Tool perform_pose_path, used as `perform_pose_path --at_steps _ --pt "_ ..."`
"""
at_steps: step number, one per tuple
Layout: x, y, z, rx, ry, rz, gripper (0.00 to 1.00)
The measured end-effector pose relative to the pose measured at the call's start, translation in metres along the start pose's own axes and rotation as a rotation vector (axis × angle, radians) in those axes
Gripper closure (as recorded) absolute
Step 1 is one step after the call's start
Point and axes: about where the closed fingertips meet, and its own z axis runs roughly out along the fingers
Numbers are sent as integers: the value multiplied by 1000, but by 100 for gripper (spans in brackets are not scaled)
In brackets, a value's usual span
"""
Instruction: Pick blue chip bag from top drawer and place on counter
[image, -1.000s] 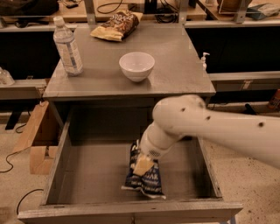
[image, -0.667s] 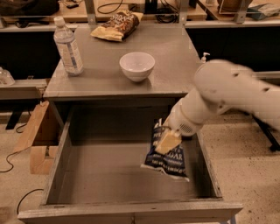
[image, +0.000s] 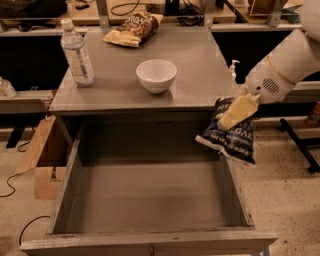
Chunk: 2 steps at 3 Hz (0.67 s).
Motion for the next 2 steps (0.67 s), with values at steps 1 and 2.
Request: perform_pose_path --at_steps 1,2 --pt "-4 -12 -38 54 -19 3 100" --pt "-4 -12 -38 54 -19 3 100"
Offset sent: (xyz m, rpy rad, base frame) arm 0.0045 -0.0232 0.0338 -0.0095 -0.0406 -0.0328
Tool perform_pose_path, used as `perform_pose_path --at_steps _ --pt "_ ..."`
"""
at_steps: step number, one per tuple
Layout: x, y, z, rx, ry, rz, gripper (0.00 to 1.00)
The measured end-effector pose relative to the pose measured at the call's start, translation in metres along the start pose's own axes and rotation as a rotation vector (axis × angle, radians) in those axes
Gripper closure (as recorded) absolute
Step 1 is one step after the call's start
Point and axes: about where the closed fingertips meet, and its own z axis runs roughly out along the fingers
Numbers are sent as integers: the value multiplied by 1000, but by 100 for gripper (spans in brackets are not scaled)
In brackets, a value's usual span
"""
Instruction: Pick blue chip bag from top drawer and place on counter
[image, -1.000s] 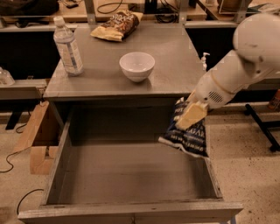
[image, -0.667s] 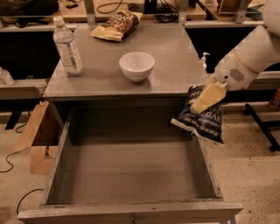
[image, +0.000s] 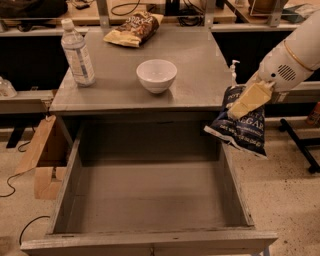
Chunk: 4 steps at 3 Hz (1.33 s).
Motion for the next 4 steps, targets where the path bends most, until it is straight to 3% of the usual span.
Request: perform_pose_path --at_steps 1,2,3,4 --pt "-25 -31 -14 43 -7 4 100" --pt "-37 -84 -7 64 -34 144 100" --pt "-55 -139 -7 127 -163 281 100" --pt "-84 -186 -39 258 -330 339 100"
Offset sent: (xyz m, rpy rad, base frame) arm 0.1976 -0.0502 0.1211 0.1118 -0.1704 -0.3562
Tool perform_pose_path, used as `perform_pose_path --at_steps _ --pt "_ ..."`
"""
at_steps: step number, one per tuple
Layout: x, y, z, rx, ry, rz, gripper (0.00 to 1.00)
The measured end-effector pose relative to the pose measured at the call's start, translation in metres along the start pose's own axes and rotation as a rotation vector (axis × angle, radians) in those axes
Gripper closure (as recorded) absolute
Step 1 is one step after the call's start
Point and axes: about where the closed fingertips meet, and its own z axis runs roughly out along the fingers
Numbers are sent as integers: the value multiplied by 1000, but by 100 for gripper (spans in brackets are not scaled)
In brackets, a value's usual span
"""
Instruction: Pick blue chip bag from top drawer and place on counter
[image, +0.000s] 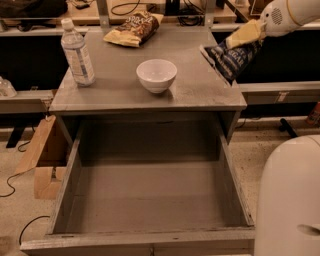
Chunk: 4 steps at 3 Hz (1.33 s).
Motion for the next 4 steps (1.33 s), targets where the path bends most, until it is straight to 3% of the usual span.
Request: perform_pose_path --at_steps 1,2,3,4 --pt "-36 -31 -18 108 -152 23 100" --pt "-36 -31 -18 108 -152 23 100" --pt "-49 -40 12 116 -184 58 100" --pt "-70 -57 64 161 -229 140 100"
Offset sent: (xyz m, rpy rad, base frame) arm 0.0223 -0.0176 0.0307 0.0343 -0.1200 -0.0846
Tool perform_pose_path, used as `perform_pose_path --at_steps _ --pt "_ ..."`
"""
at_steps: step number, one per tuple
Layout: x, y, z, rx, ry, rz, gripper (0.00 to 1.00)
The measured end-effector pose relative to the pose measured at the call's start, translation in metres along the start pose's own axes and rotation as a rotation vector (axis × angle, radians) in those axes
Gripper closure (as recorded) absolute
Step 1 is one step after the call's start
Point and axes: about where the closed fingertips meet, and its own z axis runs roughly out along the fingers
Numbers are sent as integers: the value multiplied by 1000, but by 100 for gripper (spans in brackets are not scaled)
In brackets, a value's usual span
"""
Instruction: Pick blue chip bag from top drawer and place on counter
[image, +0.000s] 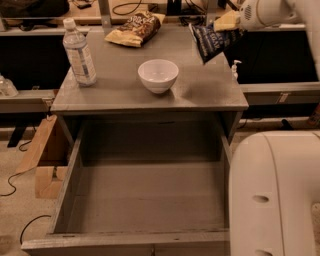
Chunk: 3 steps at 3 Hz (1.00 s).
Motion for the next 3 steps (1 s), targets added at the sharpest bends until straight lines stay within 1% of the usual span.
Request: perform_pose_path --at_steps 1,2,3 --pt "-11 -5 51 82 -46 116 100" --pt "-15 -1 91 110 -81 219 100" --pt "-20 26 116 52 -92 316 100"
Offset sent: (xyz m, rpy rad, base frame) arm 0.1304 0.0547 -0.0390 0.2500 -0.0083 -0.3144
